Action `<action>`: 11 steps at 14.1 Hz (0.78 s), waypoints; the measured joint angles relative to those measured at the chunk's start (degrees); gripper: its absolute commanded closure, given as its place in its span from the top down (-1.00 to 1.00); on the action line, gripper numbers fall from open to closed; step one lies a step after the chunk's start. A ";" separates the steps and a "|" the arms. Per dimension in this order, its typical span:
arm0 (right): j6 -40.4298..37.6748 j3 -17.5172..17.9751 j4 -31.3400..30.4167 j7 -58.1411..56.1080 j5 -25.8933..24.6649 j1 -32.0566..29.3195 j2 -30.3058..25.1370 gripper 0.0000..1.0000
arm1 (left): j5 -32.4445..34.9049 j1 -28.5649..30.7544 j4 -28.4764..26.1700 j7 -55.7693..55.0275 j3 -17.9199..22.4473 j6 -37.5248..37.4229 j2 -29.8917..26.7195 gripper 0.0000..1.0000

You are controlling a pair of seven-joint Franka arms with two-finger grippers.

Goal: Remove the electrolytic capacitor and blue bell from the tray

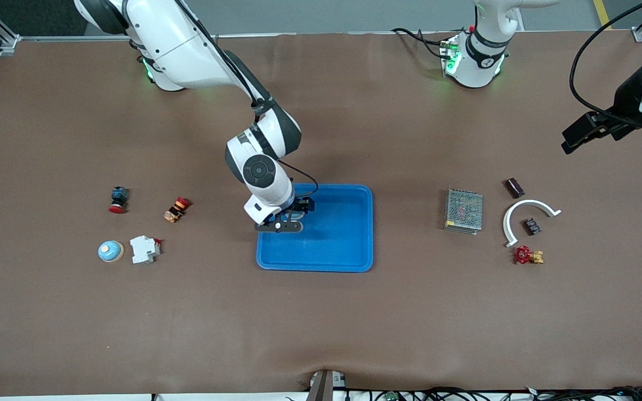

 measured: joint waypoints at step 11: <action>0.84 0.04 0.01 0.00 -0.11 0.21 0.43 -0.06 | 0.00 1.14 -1.39 7.75 0.28 -1.82 -1.66 1.00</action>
